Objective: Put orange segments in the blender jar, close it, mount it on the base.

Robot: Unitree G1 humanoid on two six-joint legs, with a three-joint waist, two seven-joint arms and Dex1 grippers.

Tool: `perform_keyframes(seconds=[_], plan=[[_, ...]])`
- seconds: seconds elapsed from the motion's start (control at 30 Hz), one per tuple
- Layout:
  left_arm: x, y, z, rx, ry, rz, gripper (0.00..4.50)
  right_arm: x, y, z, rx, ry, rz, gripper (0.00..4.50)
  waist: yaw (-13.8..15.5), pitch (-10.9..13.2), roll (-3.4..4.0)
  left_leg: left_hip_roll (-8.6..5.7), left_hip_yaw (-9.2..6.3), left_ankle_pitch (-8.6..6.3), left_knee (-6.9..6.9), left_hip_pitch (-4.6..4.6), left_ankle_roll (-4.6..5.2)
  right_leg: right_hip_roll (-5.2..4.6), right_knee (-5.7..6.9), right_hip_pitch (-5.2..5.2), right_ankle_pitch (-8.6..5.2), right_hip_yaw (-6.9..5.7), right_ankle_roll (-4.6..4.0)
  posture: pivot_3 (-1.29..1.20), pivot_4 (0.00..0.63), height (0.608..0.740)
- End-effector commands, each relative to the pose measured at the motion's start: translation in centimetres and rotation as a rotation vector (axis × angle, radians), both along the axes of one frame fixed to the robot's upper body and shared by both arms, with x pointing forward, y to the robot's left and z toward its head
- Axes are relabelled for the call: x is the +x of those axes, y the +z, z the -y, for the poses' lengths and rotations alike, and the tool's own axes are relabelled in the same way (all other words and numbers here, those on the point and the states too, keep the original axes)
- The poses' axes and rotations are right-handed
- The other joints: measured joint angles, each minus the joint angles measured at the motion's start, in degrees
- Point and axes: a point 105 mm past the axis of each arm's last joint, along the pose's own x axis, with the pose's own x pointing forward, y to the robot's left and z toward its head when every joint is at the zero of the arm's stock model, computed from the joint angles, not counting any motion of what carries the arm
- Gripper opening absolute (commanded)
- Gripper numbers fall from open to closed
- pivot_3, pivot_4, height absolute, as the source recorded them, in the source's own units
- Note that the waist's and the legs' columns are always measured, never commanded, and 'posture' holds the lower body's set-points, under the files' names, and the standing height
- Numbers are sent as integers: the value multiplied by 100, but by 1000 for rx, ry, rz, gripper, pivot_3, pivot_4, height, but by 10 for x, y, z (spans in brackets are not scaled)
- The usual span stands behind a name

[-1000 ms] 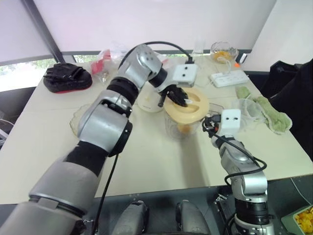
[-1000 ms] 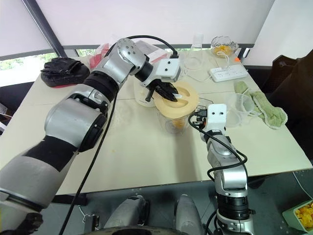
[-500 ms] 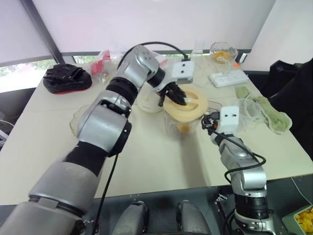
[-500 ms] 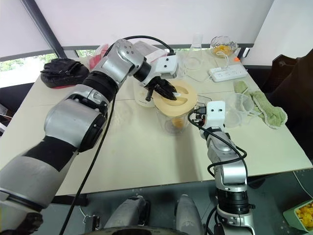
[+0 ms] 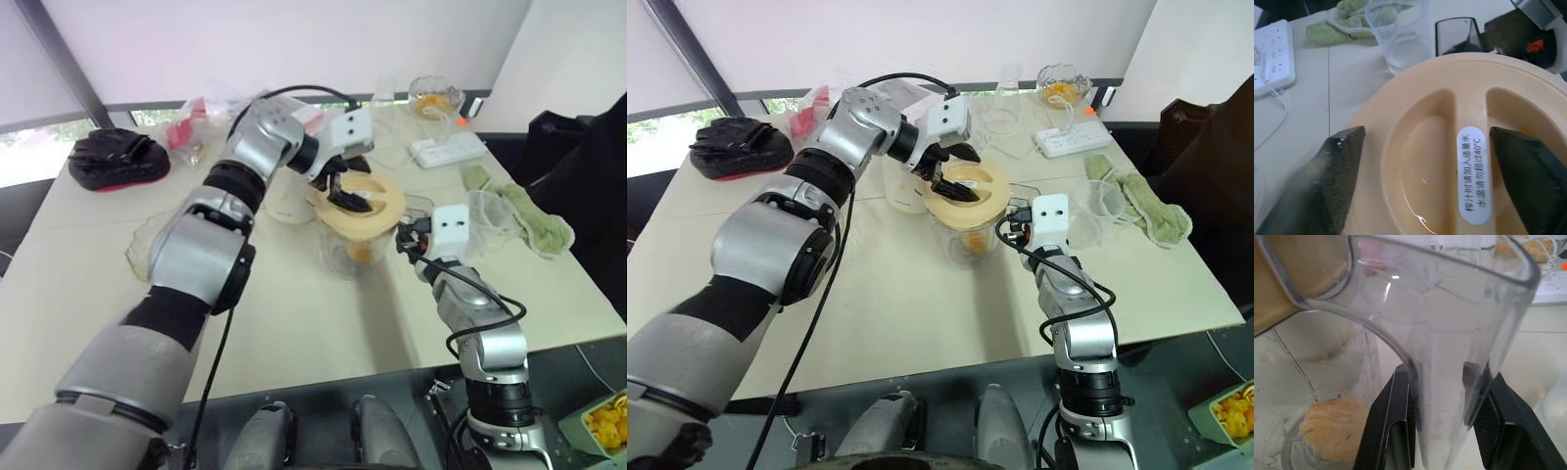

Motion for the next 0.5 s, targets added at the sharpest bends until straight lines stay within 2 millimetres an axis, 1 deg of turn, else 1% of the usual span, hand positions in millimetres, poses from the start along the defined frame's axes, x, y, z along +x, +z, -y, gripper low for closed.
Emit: perform_keyframes(seconds=[0.03,0.1,0.13,0.2,0.23,0.3,0.4,0.47,0.5], plan=[[3,15,-5,-105,40,-50,4113,2,36,-15,7,70,150,945,-12,2,1,0,0,1,-1,-12,-2,0,5,-16,0,1,0,0,150,740],[5,38,-8,-220,72,-58,4113,3,36,-16,5,76,150,945,-25,4,2,0,0,8,1,-46,-13,0,12,-51,1,2,-2,0,150,740],[7,47,-10,-271,87,-60,4113,4,36,-16,5,79,151,945,-23,5,2,0,1,27,5,-63,-45,0,17,-69,2,2,-3,0,150,740],[8,67,-15,-378,107,-82,4113,5,36,-16,7,83,153,945,-14,17,1,-2,1,34,6,-84,-56,0,23,-93,3,3,-5,0,150,740],[8,80,-21,-456,118,-85,4113,6,37,-16,7,86,155,945,-17,23,2,-1,0,34,6,-86,-56,0,23,-96,3,4,-5,0,150,740],[10,99,-36,-579,142,-107,4113,7,37,-17,9,93,159,945,-33,28,5,-1,2,34,3,-92,-57,0,24,-106,3,6,-5,0,150,740],[10,114,-62,-696,169,-106,4113,8,38,-17,10,102,162,945,-60,28,6,-1,2,34,-1,-95,-57,0,23,-109,3,8,-5,0,150,740],[5,117,-81,-748,178,-97,4113,10,39,-17,7,111,160,945,-106,28,7,-1,2,34,0,-96,-58,-2,22,-108,3,9,-5,0,150,740],[-2,115,-92,-760,172,-78,4113,11,39,-17,7,114,161,945,-124,26,10,-2,2,35,-1,-95,-59,-3,22,-108,3,10,-5,0,150,740]])
